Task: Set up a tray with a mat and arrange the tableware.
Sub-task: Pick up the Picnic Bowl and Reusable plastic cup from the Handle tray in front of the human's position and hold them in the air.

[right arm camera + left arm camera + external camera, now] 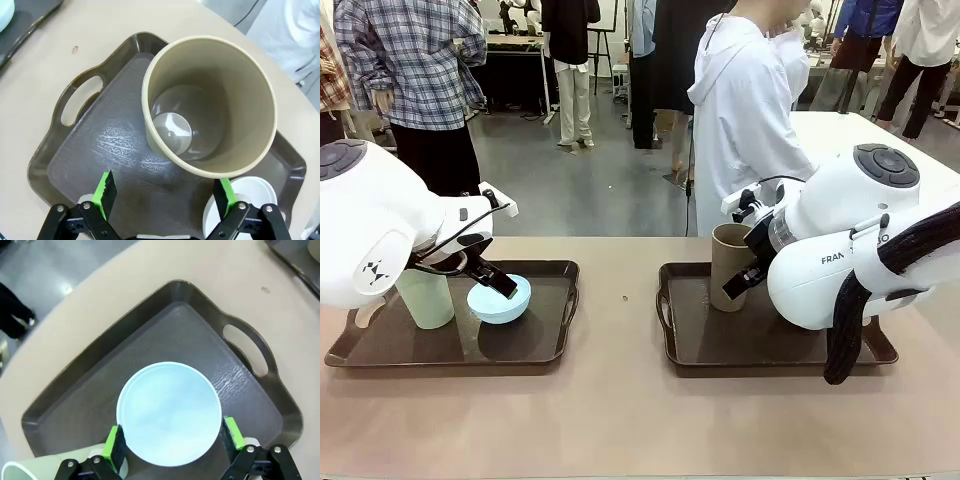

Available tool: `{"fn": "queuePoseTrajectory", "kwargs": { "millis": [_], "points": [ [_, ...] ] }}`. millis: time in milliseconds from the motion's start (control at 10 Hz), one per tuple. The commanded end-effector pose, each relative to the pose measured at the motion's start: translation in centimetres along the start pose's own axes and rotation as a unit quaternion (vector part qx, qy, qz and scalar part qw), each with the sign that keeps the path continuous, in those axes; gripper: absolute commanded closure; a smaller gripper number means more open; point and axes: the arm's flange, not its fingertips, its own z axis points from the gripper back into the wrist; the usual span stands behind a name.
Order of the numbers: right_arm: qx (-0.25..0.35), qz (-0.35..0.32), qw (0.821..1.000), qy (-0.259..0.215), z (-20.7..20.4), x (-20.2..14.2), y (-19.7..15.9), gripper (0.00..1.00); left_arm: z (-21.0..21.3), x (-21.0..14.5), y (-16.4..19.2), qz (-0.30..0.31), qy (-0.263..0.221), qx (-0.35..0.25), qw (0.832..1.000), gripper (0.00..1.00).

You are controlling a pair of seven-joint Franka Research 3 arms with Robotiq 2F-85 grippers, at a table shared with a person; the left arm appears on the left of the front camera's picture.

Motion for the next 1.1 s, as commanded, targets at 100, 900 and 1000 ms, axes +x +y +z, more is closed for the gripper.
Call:
{"fn": "queuePoseTrajectory", "kwargs": {
  "millis": [100,900,1000],
  "points": [
    [0.000,0.000,1.000,0.000,0.00,0.00,0.00,0.00,0.00,0.00,-0.01,0.000,0.000,0.000,1.000,0.00],
    [0.000,0.000,1.000,0.000,0.00,0.00,0.00,0.00,0.00,0.00,-0.01,0.000,0.000,0.000,1.000,0.00],
    [0.000,0.000,1.000,0.000,0.00,0.00,0.00,0.00,0.00,0.00,-0.01,0.000,0.000,0.000,1.000,0.00]
  ]
}}
